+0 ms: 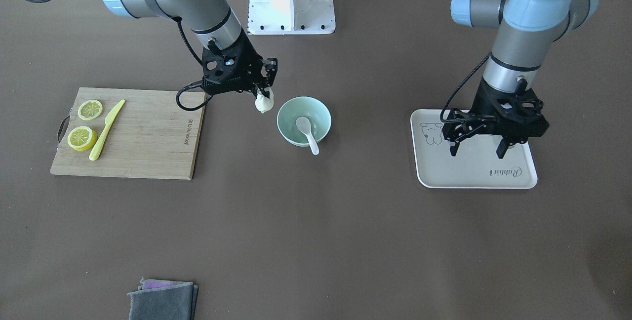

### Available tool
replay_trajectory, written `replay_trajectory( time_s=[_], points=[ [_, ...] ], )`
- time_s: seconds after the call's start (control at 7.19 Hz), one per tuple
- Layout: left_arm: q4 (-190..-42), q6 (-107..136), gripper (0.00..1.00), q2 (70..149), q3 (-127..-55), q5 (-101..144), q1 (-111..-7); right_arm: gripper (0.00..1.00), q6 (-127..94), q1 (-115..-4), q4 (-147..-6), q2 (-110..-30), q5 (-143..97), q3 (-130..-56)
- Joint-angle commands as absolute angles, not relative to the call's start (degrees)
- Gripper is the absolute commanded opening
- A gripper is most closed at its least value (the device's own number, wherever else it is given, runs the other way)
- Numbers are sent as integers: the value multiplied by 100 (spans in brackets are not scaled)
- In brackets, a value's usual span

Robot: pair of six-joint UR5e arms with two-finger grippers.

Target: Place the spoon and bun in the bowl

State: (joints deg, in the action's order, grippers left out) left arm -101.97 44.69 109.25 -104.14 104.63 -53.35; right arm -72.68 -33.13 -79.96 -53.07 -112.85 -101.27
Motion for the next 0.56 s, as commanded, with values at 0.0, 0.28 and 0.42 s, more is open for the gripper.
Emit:
replay_trajectory(
  time_s=[0.0,0.28,0.42],
  points=[
    [-10387,4351,98,10557,-10415,10433,-5563,0,-7470,-3068,-7954,-4686,-10952,-9389],
    [-10529,4333,98,10319,-10415,10476,-5756,0,-7541,-2805,-7945,-4649,-10645,-9273],
    [-10451,4333,98,10318,-10406,10494,-5826,7,-7541,-2804,-7937,-4649,-10644,-9238]
  ],
)
